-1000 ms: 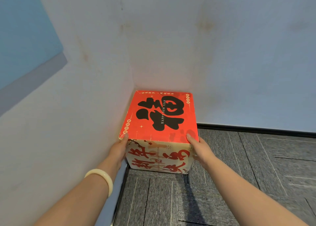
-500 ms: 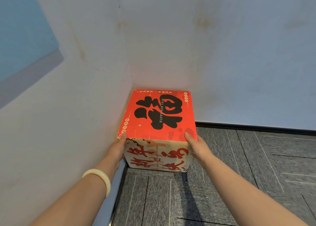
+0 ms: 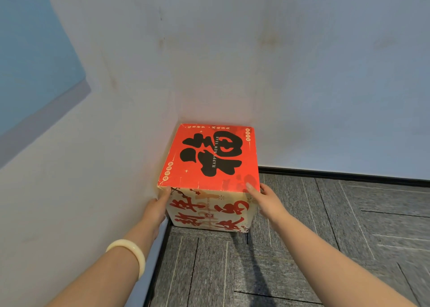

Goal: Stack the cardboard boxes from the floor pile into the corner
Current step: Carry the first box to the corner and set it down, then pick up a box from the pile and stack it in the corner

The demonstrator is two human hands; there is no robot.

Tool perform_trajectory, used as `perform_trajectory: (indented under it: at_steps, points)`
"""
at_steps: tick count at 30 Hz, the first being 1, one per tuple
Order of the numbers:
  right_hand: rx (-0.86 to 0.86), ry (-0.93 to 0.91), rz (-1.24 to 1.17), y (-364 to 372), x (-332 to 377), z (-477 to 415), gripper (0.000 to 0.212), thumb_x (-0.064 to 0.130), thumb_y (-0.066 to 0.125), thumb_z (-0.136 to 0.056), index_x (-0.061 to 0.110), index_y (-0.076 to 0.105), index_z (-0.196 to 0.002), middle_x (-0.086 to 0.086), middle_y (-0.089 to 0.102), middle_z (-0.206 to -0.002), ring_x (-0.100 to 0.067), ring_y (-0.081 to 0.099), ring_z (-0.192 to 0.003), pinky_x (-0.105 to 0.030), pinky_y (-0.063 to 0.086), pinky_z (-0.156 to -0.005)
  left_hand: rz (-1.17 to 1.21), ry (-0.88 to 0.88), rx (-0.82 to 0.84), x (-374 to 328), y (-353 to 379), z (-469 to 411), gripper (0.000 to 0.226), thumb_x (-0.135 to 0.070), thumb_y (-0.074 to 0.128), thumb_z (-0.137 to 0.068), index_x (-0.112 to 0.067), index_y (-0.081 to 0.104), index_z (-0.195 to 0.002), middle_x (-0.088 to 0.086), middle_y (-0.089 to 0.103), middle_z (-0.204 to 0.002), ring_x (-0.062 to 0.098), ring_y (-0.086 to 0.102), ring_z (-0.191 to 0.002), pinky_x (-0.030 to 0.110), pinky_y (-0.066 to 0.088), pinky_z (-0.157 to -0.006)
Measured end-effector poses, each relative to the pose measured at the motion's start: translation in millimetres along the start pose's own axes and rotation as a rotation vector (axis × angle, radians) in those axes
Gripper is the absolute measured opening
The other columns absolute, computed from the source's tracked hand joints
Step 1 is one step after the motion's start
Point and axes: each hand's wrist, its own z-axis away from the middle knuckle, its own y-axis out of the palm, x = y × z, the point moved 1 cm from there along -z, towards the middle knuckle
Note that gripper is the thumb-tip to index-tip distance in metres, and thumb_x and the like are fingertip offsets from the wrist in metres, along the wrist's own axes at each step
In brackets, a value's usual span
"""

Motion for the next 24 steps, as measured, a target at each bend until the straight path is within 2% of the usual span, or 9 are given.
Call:
perform_trajectory:
  at_steps: [5,8,12,16,19,22,24]
  points:
    - [-0.026,0.016,0.009,-12.3,17.9,17.2,0.083,0.049,0.06,-0.084,0.014,0.022,-0.149,-0.01,0.03,-0.152,-0.028,0.036,-0.136,-0.048,0.033,-0.11,-0.089,0.086,-0.152,-14.7,4.8,26.9,0.079,-0.05,0.052,-0.089,-0.008,0.02,-0.147,0.012,0.03,-0.151,0.031,0.033,-0.136,0.044,0.03,-0.111]
    - [-0.028,0.039,0.038,-22.1,35.6,43.7,0.08,0.046,0.06,-0.086,0.014,0.022,-0.148,-0.011,0.029,-0.152,-0.027,0.033,-0.137,-0.048,0.032,-0.111,-0.144,0.129,-0.179,-36.0,11.2,56.6,0.069,-0.043,0.053,-0.091,-0.012,0.024,-0.147,0.011,0.034,-0.149,0.029,0.036,-0.135,0.041,0.031,-0.108]
    - [-0.032,0.075,0.049,-45.2,77.5,90.6,0.073,0.043,0.059,-0.087,0.016,0.027,-0.147,-0.008,0.035,-0.149,-0.025,0.037,-0.135,-0.045,0.035,-0.109,-0.152,0.137,-0.08,-81.1,21.7,105.4,0.064,-0.044,0.054,-0.09,-0.017,0.032,-0.144,0.008,0.044,-0.143,0.026,0.045,-0.128,0.041,0.037,-0.106]
    - [-0.036,0.099,0.014,-75.9,131.3,142.7,0.062,0.035,0.059,-0.09,0.016,0.035,-0.143,-0.008,0.044,-0.141,-0.022,0.045,-0.127,-0.039,0.04,-0.105,-0.168,0.123,0.046,-132.8,39.0,165.3,0.066,-0.044,0.055,-0.089,-0.019,0.03,-0.145,0.004,0.036,-0.149,0.023,0.038,-0.135,0.047,0.032,-0.111]
    - [-0.045,0.12,0.0,-107.1,171.4,185.7,0.053,0.031,0.059,-0.091,0.016,0.041,-0.139,-0.007,0.05,-0.133,-0.022,0.05,-0.122,-0.042,0.039,-0.107,-0.217,0.106,0.107,-175.7,52.9,214.4,0.06,-0.039,0.053,-0.092,-0.02,0.033,-0.144,0.003,0.036,-0.148,0.023,0.038,-0.134,0.048,0.033,-0.11]
    - [-0.071,0.146,-0.034,-146.0,211.3,235.8,0.039,0.025,0.055,-0.093,0.013,0.05,-0.13,-0.006,0.056,-0.127,-0.022,0.057,-0.114,-0.041,0.041,-0.105,-0.276,0.078,0.156,-216.9,64.4,271.0,0.05,-0.034,0.052,-0.093,-0.021,0.039,-0.14,0.006,0.045,-0.142,0.026,0.048,-0.125,0.046,0.039,-0.105]
    - [-0.081,0.181,-0.072,-174.4,237.3,275.9,0.027,0.022,0.051,-0.095,0.014,0.055,-0.12,-0.006,0.061,-0.119,-0.018,0.06,-0.102,-0.036,0.044,-0.1,-0.286,0.04,0.199,-243.1,72.9,320.1,0.044,-0.026,0.05,-0.095,-0.017,0.043,-0.137,0.006,0.055,-0.129,0.024,0.057,-0.112,0.036,0.048,-0.092]
